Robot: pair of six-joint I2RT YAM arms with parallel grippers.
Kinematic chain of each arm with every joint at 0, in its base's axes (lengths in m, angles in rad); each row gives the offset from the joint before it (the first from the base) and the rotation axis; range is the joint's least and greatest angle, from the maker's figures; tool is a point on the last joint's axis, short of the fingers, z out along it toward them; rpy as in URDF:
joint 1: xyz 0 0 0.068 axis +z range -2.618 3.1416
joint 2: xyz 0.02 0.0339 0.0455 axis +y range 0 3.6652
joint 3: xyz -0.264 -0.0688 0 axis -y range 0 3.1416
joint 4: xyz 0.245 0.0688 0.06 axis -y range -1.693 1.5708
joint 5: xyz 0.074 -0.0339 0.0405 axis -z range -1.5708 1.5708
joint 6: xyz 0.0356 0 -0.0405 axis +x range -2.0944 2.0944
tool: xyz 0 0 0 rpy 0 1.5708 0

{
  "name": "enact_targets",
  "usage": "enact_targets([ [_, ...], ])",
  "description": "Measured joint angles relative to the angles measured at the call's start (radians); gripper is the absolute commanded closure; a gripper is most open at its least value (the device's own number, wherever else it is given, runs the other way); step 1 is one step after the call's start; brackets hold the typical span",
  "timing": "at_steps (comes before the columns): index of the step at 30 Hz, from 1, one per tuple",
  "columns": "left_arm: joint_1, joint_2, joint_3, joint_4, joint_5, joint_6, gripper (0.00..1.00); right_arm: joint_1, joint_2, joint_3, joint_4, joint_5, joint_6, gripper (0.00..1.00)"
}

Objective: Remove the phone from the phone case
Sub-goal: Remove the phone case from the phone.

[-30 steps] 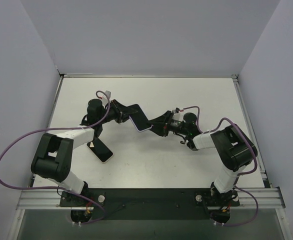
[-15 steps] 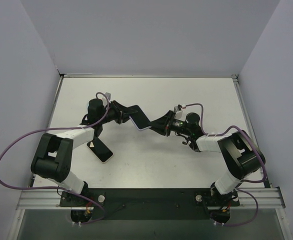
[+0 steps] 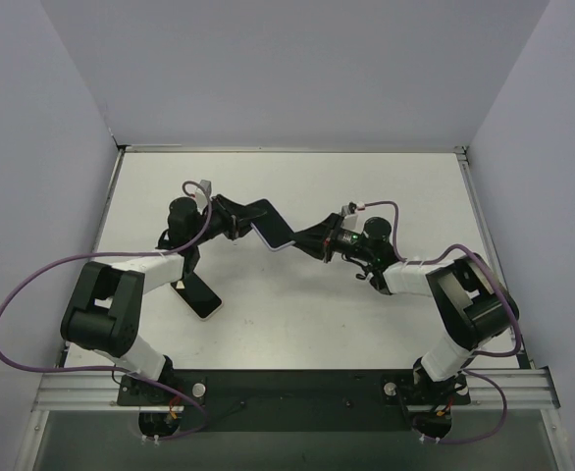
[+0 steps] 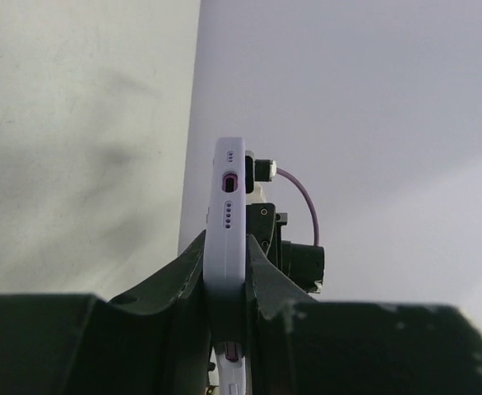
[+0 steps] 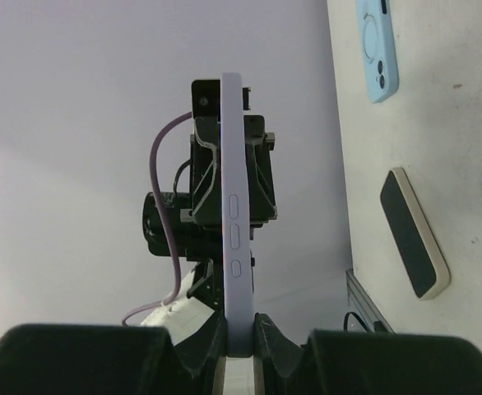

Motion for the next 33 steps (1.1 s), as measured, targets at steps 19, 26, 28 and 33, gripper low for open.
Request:
enact_targets([
  [19,-0.002,0.061,0.121,0.507,-0.266,-0.369,1.0,-0.027,0.066,0.434,0.031,0.046,0.261,1.0],
  [26,-0.008,0.061,0.166,0.502,-0.317,-0.353,1.0,-0.014,0.093,0.457,0.091,0.128,0.294,1.0],
  [28,-0.008,0.061,0.166,0.489,-0.333,-0.346,1.0,-0.011,0.108,0.457,0.102,0.15,0.305,1.0],
  [33,-0.008,0.058,0.166,0.471,-0.37,-0.328,1.0,0.005,0.135,0.457,0.131,0.212,0.319,1.0],
])
